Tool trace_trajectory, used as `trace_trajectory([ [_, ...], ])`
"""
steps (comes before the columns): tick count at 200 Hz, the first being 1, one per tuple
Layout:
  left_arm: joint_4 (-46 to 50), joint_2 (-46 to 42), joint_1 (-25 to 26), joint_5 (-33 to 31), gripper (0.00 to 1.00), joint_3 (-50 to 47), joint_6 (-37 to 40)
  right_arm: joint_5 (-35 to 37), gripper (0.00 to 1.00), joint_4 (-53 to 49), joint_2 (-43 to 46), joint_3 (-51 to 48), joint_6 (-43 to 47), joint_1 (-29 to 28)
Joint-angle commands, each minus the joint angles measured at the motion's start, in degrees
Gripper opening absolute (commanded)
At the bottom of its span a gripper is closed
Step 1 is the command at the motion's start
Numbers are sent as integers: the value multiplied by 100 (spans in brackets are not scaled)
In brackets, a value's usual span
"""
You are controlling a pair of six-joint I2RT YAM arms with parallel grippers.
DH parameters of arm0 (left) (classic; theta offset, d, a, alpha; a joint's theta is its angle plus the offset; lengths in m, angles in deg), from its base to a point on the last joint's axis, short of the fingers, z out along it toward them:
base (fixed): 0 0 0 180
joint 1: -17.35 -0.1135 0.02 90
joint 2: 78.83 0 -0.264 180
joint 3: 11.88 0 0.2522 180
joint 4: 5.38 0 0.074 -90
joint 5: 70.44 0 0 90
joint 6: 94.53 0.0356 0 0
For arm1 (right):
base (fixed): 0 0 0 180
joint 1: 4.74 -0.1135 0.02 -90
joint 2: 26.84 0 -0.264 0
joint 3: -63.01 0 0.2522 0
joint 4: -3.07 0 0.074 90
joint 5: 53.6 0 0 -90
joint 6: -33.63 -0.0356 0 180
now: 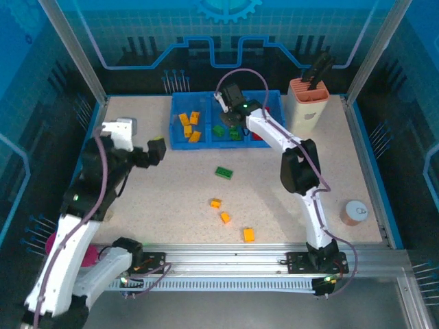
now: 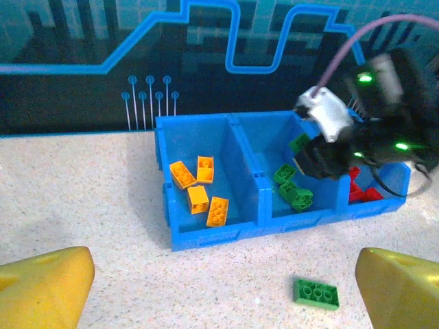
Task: Sort the legos into containers by color
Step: Place the lego in the container.
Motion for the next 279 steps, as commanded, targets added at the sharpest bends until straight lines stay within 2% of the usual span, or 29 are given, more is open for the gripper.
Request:
trace_trajectory([
  [1, 458, -446, -52, 69, 99, -271, 432, -46, 33, -189, -439, 664, 194, 19],
  [44, 1334, -693, -52, -89, 99, -196, 528, -113, 34, -435, -1200, 1516, 285, 51],
  [75, 1744, -666, -52, 34, 99, -143, 638, -145, 35, -415, -1597, 1948, 357, 69],
  [130, 1712, -642, -52, 46, 99, -283, 551, -526, 41, -330, -2009, 2352, 234, 170],
  [175, 1591, -441, -52, 58, 99, -182, 533, -391, 46, -304, -1967, 2308, 396, 170],
  [197, 1467, -330, -51, 138, 99, -186, 520, -362, 49, -211, -1701, 2102, 476, 169],
  [230, 1308, -142, -52, 225, 99, -169, 579, -714, 54, 294, -719, 1089, 776, 161],
  [279, 1220, 19, -52, 281, 99, -169, 730, -2171, 72, 749, 1206, -1041, 1921, 82],
])
